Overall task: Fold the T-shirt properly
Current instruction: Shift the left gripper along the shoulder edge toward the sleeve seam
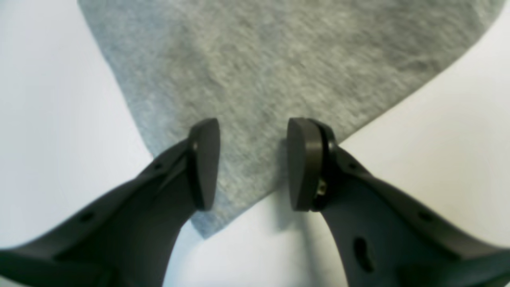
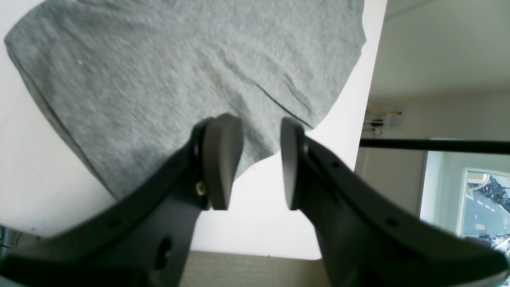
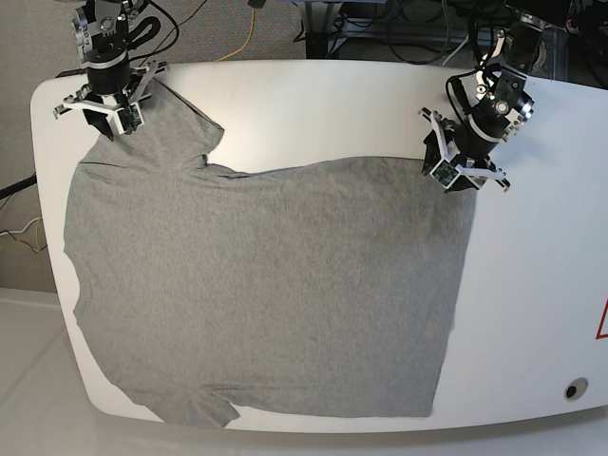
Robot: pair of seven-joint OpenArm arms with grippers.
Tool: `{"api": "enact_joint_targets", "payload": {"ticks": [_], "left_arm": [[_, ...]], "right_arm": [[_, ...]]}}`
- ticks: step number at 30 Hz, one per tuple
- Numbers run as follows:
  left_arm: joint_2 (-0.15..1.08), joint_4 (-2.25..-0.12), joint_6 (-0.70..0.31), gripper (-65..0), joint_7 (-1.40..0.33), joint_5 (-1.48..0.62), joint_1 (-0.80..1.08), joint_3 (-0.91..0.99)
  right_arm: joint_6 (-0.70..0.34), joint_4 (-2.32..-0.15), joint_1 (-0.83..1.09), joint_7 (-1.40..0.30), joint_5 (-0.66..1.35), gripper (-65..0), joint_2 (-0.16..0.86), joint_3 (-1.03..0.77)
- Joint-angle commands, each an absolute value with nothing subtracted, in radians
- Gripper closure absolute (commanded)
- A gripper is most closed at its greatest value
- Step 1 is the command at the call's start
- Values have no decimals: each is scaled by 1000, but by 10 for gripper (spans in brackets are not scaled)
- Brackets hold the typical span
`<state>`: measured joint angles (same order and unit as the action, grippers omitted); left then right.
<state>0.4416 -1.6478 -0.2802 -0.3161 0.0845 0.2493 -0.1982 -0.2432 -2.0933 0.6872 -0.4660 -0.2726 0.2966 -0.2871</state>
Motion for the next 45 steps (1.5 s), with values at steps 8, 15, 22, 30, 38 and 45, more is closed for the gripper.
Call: {"api": "enact_joint_targets", "payload": {"ticks": [8, 15, 22, 30, 38, 45], "left_arm": [[457, -1646, -276, -255, -269, 74, 234, -191], [463, -1642, -274, -259, -289, 12, 215, -185], [455, -1648, -278, -257, -290, 35, 224, -188], [441, -1647, -275, -279, -291, -40, 240, -102], [374, -1709, -287, -303, -311, -326, 285, 147], [336, -1731, -321, -288, -335, -404, 302, 212]], "right_arm": [[-232, -2115, 683, -454, -274, -198, 308, -283], [-232, -2113, 686, -443, -273, -199, 305, -291], [-242, -2114, 684, -448, -271, -200, 316, -292], [-254, -2113, 685, -450, -271, -199, 311, -291], [-270, -2108, 687, -451, -274, -200, 314, -268], [-275, -2108, 691, -449, -271, -202, 318, -252]]}}
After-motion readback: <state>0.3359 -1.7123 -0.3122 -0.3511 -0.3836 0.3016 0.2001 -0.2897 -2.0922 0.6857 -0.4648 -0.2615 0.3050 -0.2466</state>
